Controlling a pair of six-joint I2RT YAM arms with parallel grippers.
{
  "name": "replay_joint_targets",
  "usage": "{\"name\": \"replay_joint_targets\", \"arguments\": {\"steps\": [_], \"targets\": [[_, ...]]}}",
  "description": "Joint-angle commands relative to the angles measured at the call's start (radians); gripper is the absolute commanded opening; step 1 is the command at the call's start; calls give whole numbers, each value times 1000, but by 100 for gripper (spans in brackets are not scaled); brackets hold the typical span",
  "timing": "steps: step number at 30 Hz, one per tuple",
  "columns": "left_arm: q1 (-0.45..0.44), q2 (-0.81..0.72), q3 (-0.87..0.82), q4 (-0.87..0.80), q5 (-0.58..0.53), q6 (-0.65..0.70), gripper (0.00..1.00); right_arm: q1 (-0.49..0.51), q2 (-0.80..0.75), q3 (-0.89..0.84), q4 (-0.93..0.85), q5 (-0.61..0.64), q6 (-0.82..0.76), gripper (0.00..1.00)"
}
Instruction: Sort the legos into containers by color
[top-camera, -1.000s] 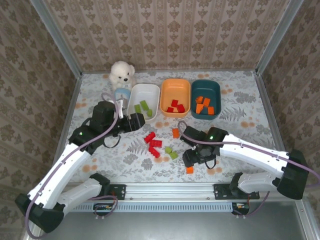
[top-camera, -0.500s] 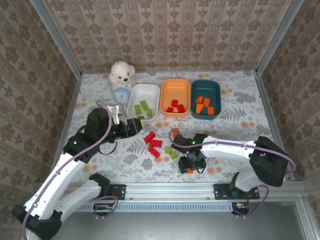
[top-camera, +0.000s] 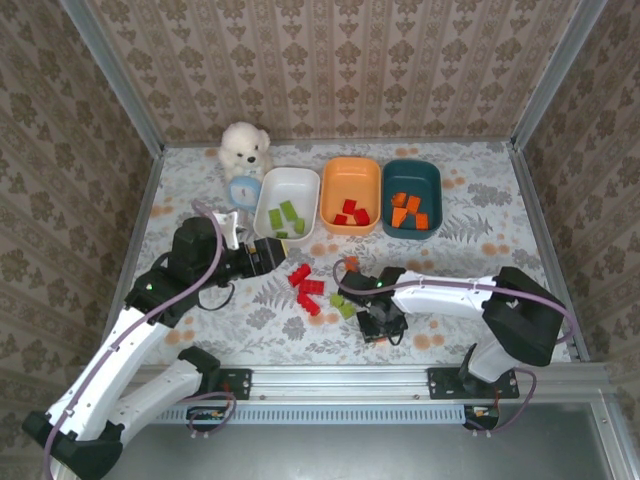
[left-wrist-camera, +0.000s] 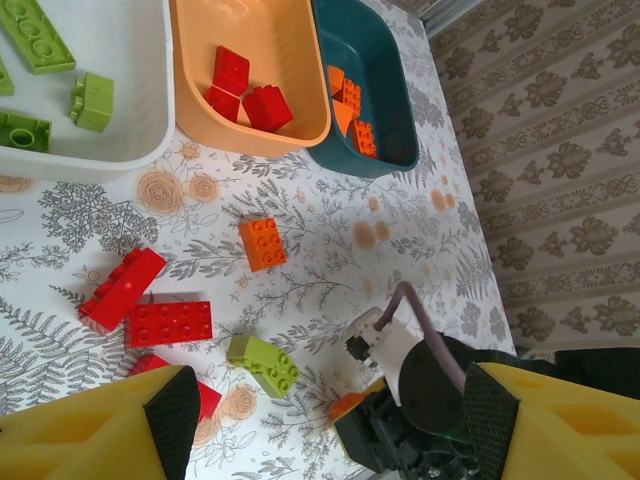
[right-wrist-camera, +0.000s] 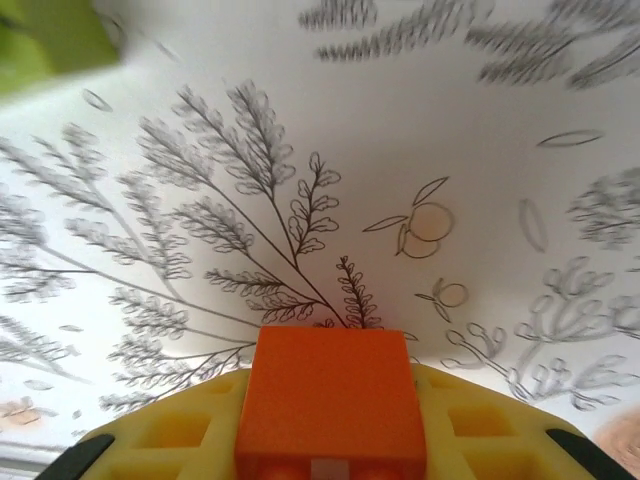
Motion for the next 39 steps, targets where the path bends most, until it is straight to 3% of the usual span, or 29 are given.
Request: {"name": "replay_joint_targets", "arguments": {"steps": [1,6,11,18,22,30,39], "targets": [[-5,17,-1,35,29,-14,74,-50,-106,138,-147,116,-49,30],[-7,82,27,104,32,-18,74,-300,-100,430,-222,129,-209,31],[-4,173,79,177,27,-21,75,-514,145,729,-176,127,-353,31],[-8,251,133,243,10,-25,75,-730,498,1076,-112,142,-315,31],[-9,259,138,243,-9,-24,75,-786,664,1214,-121,152,-279,31],[-10,273,144,209,-28,-4,75,-833,840,1305,-102,126,-251,32],[-12,291,143,200,-31,-4,75,-872,911,1324,-75,131,-258,35]]}}
